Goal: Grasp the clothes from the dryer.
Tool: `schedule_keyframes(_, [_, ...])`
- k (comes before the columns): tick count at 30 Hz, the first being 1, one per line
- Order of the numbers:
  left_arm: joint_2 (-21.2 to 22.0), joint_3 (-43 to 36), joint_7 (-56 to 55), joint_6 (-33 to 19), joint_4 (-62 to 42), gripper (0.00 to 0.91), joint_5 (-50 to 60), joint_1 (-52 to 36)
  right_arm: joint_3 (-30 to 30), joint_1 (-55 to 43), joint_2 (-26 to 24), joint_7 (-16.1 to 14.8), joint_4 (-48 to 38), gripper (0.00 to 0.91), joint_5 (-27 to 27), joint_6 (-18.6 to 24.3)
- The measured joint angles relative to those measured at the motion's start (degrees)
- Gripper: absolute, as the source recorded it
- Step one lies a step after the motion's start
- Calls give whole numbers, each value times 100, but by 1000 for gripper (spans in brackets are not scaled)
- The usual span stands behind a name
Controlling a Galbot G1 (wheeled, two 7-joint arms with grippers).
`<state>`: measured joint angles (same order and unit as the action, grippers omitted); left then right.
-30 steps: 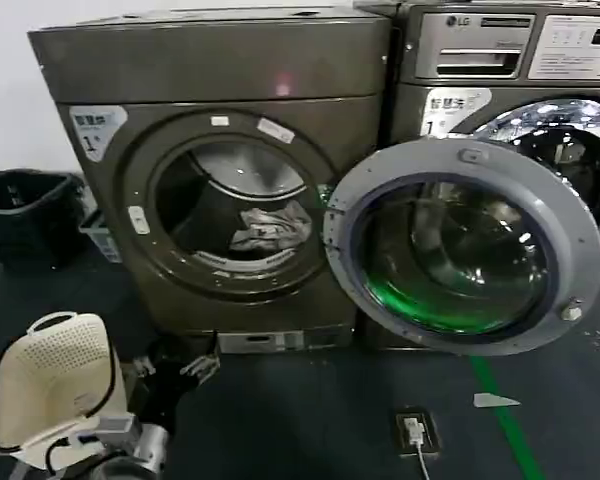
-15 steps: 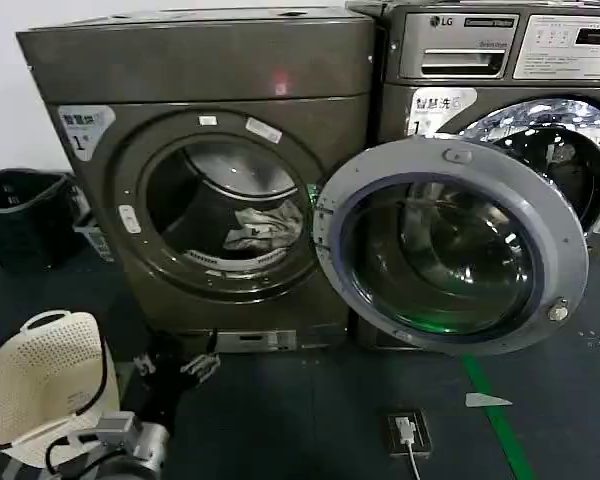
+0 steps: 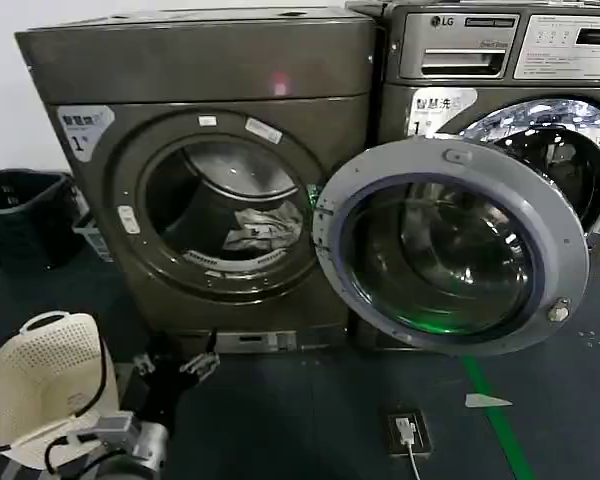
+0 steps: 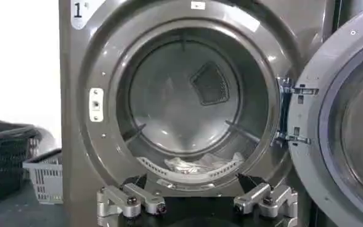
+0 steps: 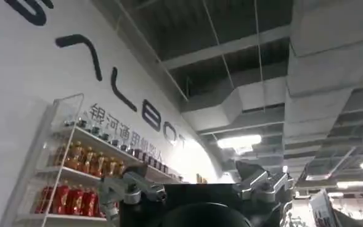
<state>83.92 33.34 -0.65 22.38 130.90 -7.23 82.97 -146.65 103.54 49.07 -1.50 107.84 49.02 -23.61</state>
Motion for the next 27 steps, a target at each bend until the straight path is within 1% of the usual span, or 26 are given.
schedule_keyframes(27, [56,53,10,-65,-72,907,-50,-60,8,-32,-13,-45,1,907,-22,29])
